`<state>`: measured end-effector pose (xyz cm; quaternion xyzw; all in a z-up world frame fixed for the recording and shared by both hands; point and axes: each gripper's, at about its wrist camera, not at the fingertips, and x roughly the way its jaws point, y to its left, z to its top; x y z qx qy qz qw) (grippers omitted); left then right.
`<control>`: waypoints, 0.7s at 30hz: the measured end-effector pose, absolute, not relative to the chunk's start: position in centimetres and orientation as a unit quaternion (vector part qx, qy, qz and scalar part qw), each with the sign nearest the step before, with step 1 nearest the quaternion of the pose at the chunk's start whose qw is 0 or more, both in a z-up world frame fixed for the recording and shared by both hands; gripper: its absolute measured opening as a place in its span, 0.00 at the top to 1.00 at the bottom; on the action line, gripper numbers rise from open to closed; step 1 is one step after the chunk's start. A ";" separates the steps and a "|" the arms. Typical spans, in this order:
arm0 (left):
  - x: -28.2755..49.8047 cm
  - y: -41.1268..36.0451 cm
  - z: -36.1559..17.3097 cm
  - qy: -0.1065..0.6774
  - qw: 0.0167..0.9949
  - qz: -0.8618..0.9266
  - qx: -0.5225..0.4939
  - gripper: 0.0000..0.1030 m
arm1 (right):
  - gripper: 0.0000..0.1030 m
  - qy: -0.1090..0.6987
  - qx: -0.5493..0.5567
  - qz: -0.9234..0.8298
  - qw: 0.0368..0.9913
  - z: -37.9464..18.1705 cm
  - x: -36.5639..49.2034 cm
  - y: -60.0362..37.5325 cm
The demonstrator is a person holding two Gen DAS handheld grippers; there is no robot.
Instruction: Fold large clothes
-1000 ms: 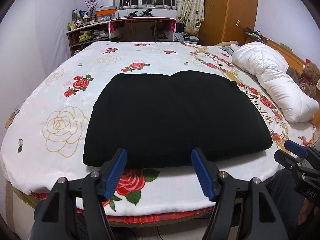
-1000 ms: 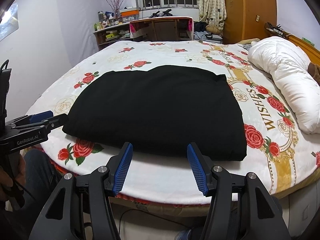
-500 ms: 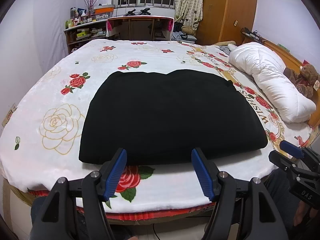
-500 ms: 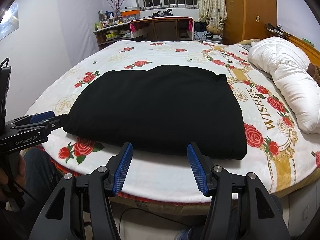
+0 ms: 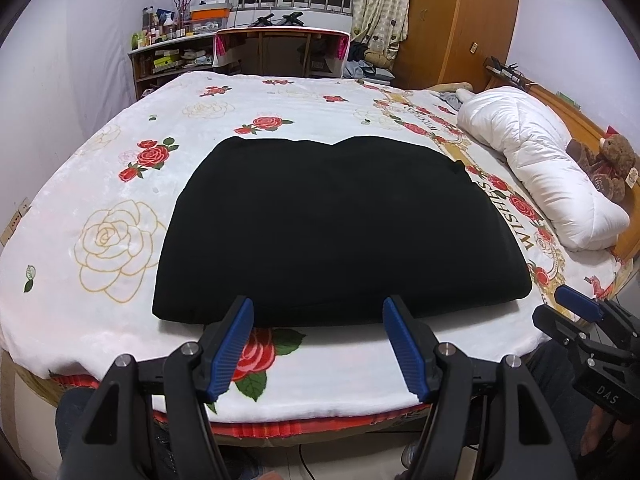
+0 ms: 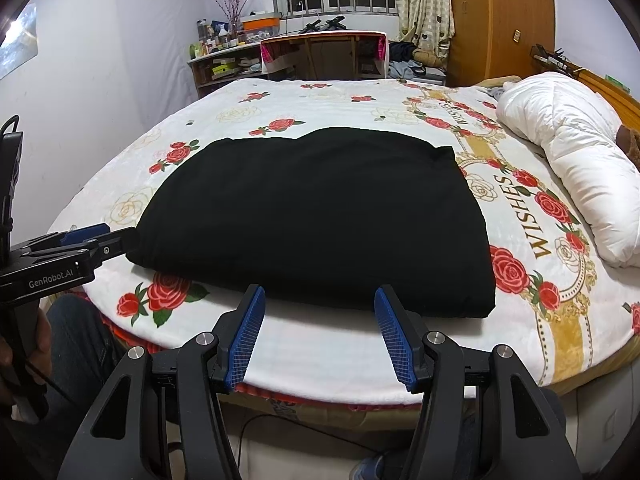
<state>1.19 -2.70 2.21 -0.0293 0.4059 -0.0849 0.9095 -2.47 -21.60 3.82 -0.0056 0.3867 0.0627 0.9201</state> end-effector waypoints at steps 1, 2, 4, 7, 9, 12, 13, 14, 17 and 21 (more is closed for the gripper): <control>1.2 -2.7 2.2 0.405 0.910 -0.084 -0.027 0.33 | 0.44 0.387 -0.005 0.063 0.920 3.8 -2.5 -21.6; 1.2 -2.8 2.2 0.404 0.910 -0.084 -0.025 0.33 | 0.44 0.387 -0.005 0.064 0.920 3.8 -2.5 -21.6; 1.2 -2.8 2.2 0.404 0.910 -0.085 -0.025 0.33 | 0.44 0.387 -0.005 0.064 0.920 3.7 -2.4 -21.7; 1.1 -2.9 2.2 0.404 0.910 -0.088 -0.028 0.33 | 0.44 0.388 -0.004 0.064 0.919 3.7 -2.3 -21.7; 1.1 -2.9 2.2 0.405 0.910 -0.086 -0.027 0.33 | 0.44 0.389 -0.005 0.064 0.919 3.7 -2.3 -21.7; 1.1 -2.9 2.2 0.405 0.909 -0.089 -0.031 0.33 | 0.44 0.388 -0.004 0.064 0.919 3.7 -2.3 -21.7; 1.1 -2.9 2.2 0.405 0.909 -0.089 -0.032 0.33 | 0.44 0.388 -0.005 0.064 0.919 3.6 -2.3 -21.7; 1.1 -3.0 2.2 0.405 0.909 -0.089 -0.032 0.33 | 0.44 0.389 -0.004 0.064 0.919 3.6 -2.3 -21.7; 1.1 -2.9 2.1 0.405 0.910 -0.086 -0.031 0.33 | 0.44 0.391 0.000 0.065 0.918 3.5 -2.3 -21.9; 1.1 -2.9 2.2 0.405 0.910 -0.086 -0.033 0.33 | 0.44 0.390 0.001 0.064 0.918 3.4 -2.3 -21.9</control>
